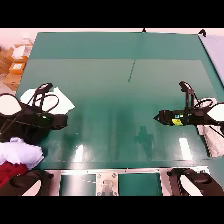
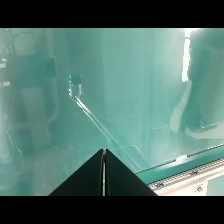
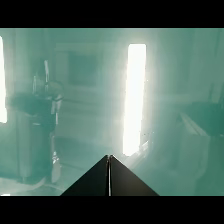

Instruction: Fold the shirts.

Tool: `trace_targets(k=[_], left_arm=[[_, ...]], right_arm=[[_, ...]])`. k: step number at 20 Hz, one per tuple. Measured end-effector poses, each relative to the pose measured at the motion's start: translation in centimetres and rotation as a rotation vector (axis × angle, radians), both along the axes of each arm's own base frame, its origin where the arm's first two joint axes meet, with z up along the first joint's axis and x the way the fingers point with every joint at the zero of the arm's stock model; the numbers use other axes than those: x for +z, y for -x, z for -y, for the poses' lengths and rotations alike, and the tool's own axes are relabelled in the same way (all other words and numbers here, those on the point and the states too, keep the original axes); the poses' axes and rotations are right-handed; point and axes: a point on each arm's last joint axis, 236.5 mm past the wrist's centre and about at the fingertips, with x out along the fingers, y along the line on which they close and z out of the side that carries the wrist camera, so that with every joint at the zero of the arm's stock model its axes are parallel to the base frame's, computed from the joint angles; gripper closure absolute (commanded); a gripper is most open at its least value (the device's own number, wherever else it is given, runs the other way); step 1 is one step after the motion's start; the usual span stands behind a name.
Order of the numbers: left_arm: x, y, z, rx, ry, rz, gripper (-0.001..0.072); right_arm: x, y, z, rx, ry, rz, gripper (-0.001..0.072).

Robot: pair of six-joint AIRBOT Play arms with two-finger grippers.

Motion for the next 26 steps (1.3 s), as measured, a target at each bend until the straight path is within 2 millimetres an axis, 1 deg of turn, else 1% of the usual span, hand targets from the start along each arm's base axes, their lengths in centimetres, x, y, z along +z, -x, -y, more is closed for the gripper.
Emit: trace_targets(k=[3,4,5,6,8,10,14,16,17,19,22,23,24,25,26], left_arm=[[0.0,-0.2,0.0,0.003,0.000,0.006,0.0679],[0.0,-0.2,-0.1,0.005,-0.005,0.010,0.0530],[-0.1,-0.4,-0.4,0.010,-0.019,0.012,0.0114],[-0.2,-0.7,-1.0,0.022,-0.043,0.021,-0.0003],[-0.3,-1.8,-3.3,0.063,-0.137,0.060,-0.0004],[0.2,-3.5,-6.0,0.091,-0.252,0.129,-0.0013],[1.8,-8.3,-12.0,0.106,-0.501,0.270,-0.0013],[1.1,-10.5,-14.5,0.089,-0.588,0.271,-0.0013],[0.2,-11.4,-15.7,0.081,-0.622,0.256,-0.0013],[-2.2,-12.9,-18.0,0.054,-0.670,0.214,-0.0013],[-6.0,-14.6,-20.5,0.013,-0.702,0.170,-0.0013],[-7.2,-15.3,-21.1,0.005,-0.706,0.170,0.0016],[-8.0,-15.9,-21.7,0.004,-0.707,0.174,0.0285],[-8.6,-16.5,-22.1,0.001,-0.709,0.187,0.0607],[-9.2,-16.9,-22.5,-0.003,-0.709,0.194,0.0681]], right_arm=[[0.0,0.0,0.0,0.001,0.000,0.000,0.0696],[0.0,0.0,0.0,0.000,0.000,0.000,0.0696],[0.0,0.0,0.0,0.000,0.000,-0.001,0.0696],[0.0,0.0,0.0,0.000,0.000,-0.001,0.0696],[0.0,0.0,0.0,0.000,0.000,-0.001,0.0696],[0.0,0.0,0.0,0.001,0.000,-0.001,0.0696],[0.0,0.0,0.0,0.001,0.000,-0.001,0.0696],[0.0,0.0,0.0,0.001,0.000,-0.001,0.0696],[0.0,0.0,0.0,0.001,0.000,-0.001,0.0696],[0.0,0.0,0.0,0.001,0.000,-0.001,0.0696],[0.0,0.0,0.0,0.001,0.000,-0.001,0.0696],[0.0,0.0,0.0,0.001,0.000,-0.001,0.0696],[0.0,0.0,0.0,0.001,0.000,-0.001,0.0696],[0.0,0.0,0.0,0.001,0.000,-0.001,0.0696],[0.0,0.0,0.0,0.001,0.000,-0.001,0.0696]])
